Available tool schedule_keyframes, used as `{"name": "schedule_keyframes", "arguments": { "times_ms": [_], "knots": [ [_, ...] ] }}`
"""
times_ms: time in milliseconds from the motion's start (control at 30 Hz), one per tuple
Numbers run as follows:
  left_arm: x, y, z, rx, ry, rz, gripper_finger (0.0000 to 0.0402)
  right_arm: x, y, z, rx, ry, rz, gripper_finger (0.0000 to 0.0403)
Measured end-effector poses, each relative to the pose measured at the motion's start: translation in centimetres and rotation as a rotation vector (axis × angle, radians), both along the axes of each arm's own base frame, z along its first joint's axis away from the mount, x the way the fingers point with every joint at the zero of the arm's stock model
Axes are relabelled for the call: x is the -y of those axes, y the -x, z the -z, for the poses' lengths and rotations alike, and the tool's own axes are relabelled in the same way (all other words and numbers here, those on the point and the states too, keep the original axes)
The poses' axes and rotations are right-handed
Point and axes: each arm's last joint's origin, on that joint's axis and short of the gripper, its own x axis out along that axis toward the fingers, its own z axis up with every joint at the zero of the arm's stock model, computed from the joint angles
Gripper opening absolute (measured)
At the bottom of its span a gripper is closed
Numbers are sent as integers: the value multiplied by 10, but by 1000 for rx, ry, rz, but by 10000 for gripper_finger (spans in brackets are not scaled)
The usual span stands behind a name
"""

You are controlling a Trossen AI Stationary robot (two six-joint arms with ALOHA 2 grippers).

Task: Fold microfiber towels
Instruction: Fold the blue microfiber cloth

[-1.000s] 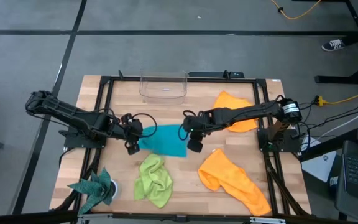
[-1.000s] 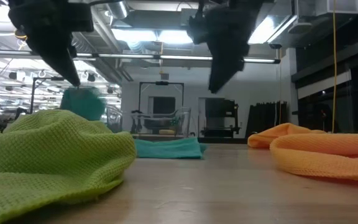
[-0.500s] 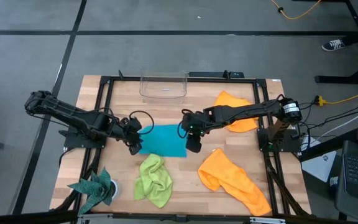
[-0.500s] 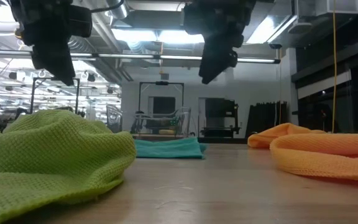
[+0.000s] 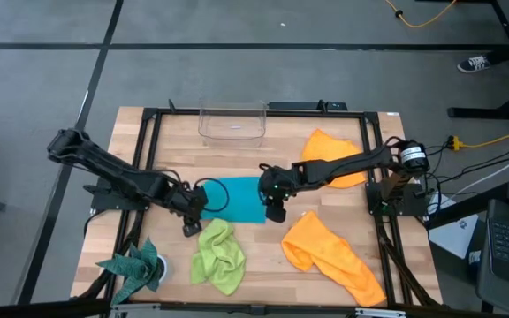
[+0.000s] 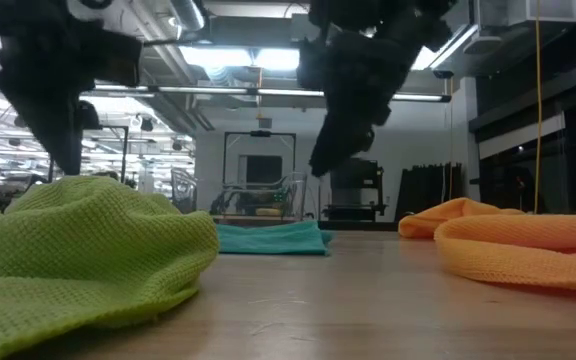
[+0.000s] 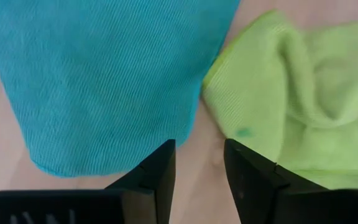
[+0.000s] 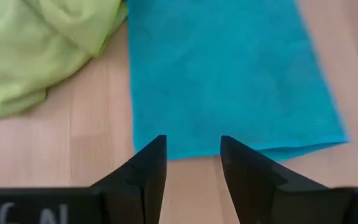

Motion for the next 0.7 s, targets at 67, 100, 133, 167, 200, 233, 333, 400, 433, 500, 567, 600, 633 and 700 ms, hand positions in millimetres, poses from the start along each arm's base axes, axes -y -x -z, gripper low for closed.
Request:
{"name": "schedule_keyframes", "arguments": {
  "times_ms": [67, 100, 133, 167, 200, 233, 333, 400, 433, 500, 567, 600, 633, 700],
  "knots": [
    [1, -2, 5, -26, 2, -29, 133, -4, 3, 9, 12, -6, -26, 154],
    [1, -2, 6, -39, 3, -43, 137, -5, 5, 13, 15, -7, -31, 154],
    [1, -2, 8, -46, 5, -55, 143, -7, 6, 15, 17, -8, -36, 154],
    [1, -3, 9, -52, 7, -67, 150, -8, 7, 18, 21, -9, -40, 154],
    [1, -3, 10, -56, 7, -71, 157, -10, 9, 20, 20, -7, -48, 154],
    [1, -3, 10, -56, 7, -72, 165, -12, 10, 23, 17, -4, -57, 154],
    [2, -5, 12, -55, 7, -70, 189, -15, 11, 24, 31, 25, -106, 154],
    [3, -6, 14, -62, 1, -66, 201, -16, 8, 25, 54, 37, -128, 154],
    [4, -6, 16, -69, -9, -64, 205, -16, 6, 26, 63, 39, -132, 154],
    [5, -7, 20, -84, -29, -62, 210, -17, 4, 30, 67, 37, -160, 154],
    [6, -9, 24, -98, -41, -61, 212, -18, 2, 33, 79, 19, -188, 154],
    [6, -10, 26, -106, -47, -61, 212, -19, 1, 36, 76, 4, -210, 154],
    [7, -11, 28, -104, -53, -63, 212, -20, 0, 39, 74, -10, -229, 154],
    [6, -12, 32, -113, -87, -68, 212, -23, -1, 44, 71, -21, -270, 154]
  ]
}}
